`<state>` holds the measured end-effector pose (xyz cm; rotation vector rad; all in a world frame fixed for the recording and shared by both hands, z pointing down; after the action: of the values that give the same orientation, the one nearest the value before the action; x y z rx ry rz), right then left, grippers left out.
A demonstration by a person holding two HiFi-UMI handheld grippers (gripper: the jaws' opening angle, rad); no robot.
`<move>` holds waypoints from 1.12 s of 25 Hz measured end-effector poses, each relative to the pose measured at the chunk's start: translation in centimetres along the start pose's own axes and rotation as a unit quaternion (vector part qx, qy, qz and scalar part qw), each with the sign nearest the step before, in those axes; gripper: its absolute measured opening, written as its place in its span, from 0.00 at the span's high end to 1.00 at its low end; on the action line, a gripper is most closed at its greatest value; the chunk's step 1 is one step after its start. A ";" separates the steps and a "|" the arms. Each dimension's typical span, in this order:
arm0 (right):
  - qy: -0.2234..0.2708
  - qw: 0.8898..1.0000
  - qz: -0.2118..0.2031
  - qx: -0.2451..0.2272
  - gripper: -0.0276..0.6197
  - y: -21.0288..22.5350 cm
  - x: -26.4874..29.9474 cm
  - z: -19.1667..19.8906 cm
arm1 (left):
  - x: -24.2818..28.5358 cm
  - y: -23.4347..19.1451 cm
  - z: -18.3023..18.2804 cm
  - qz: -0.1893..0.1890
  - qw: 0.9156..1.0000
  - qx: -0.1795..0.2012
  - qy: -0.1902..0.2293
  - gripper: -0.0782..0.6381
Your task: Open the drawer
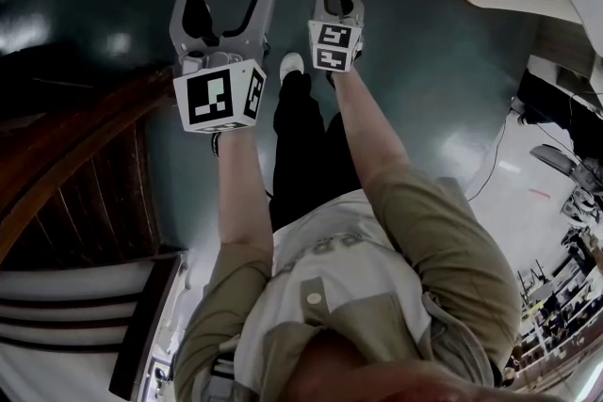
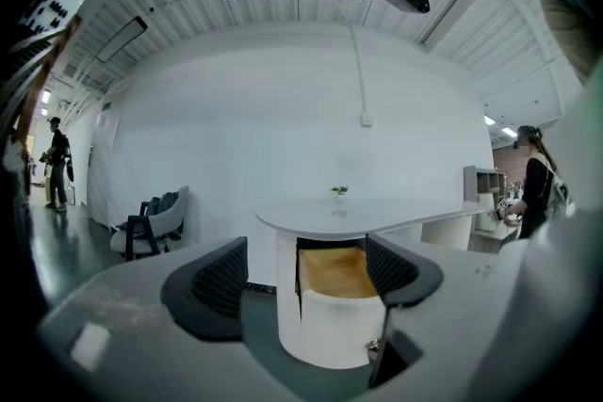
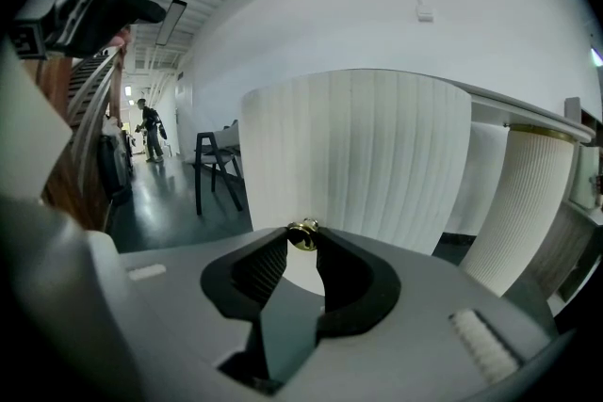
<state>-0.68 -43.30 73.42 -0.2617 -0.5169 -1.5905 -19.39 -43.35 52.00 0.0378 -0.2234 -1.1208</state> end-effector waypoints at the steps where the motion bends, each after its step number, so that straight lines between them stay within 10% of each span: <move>1: 0.001 1.000 -0.001 -0.001 0.80 -0.1 -0.1 0.1 | 0.0 0.0 0.0 0.000 1.000 0.000 0.000 0.33; 28: -0.002 1.000 -0.002 0.002 0.80 -0.3 -1.1 0.9 | -0.5 0.0 0.4 -0.006 1.000 -0.002 -0.004 0.33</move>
<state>-0.97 -41.87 73.63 -0.2607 -0.5233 -1.5932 -19.68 -42.89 52.32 0.0319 -0.2290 -1.1334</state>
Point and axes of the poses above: the fingertips, and each gripper's own axes: x forward along the fingers, y to its right, z out of its underside, the point moved 10 cm from there along -x, backward along the fingers, and after that the axes turned 10 degrees about x, right-handed, at the moved point
